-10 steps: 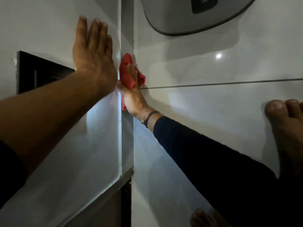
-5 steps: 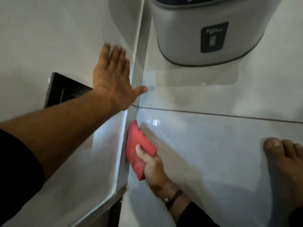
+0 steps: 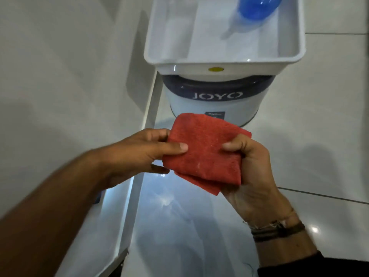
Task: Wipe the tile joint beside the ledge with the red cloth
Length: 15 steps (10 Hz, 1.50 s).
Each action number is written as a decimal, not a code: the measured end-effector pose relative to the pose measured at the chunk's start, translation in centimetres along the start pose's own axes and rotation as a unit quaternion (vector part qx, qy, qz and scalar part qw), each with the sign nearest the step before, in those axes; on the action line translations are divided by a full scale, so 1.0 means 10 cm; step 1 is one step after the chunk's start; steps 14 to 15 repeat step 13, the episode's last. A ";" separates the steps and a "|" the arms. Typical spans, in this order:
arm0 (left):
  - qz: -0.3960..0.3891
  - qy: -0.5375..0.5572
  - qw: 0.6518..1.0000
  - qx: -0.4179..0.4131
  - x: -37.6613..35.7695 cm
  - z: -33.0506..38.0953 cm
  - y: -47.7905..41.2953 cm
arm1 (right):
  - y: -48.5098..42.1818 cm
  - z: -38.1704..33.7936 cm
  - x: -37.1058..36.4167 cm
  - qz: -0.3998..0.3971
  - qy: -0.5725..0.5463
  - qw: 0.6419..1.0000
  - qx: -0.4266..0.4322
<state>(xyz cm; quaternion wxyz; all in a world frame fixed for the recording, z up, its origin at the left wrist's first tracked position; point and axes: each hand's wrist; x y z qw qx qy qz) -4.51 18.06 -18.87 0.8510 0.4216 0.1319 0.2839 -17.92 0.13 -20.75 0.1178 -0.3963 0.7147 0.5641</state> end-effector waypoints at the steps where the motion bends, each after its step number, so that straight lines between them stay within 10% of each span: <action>1: 0.070 0.118 0.989 -0.056 -0.19 0.41 0.20 | 0.25 -0.47 -0.36 0.043 0.087 0.994 0.042; 4: 0.190 0.157 0.969 -0.031 -0.10 1.69 0.23 | 0.18 -1.85 -1.23 0.171 0.359 0.910 0.115; 7: 0.296 -0.102 0.946 0.088 0.13 2.28 -0.75 | -1.00 -2.33 -1.37 0.200 0.678 0.701 0.096; 11: 0.422 -0.313 0.844 0.108 0.07 2.06 -1.12 | -1.14 -2.20 -1.15 0.244 0.831 0.478 0.148; 15: 0.492 -0.341 0.801 -0.005 -0.12 2.05 -0.81 | -0.88 -2.14 -1.16 0.214 0.808 0.527 0.153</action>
Point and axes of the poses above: each hand's wrist, its own y-axis away from the middle knuckle, its own x-axis out of the back of the hand, z = x × y
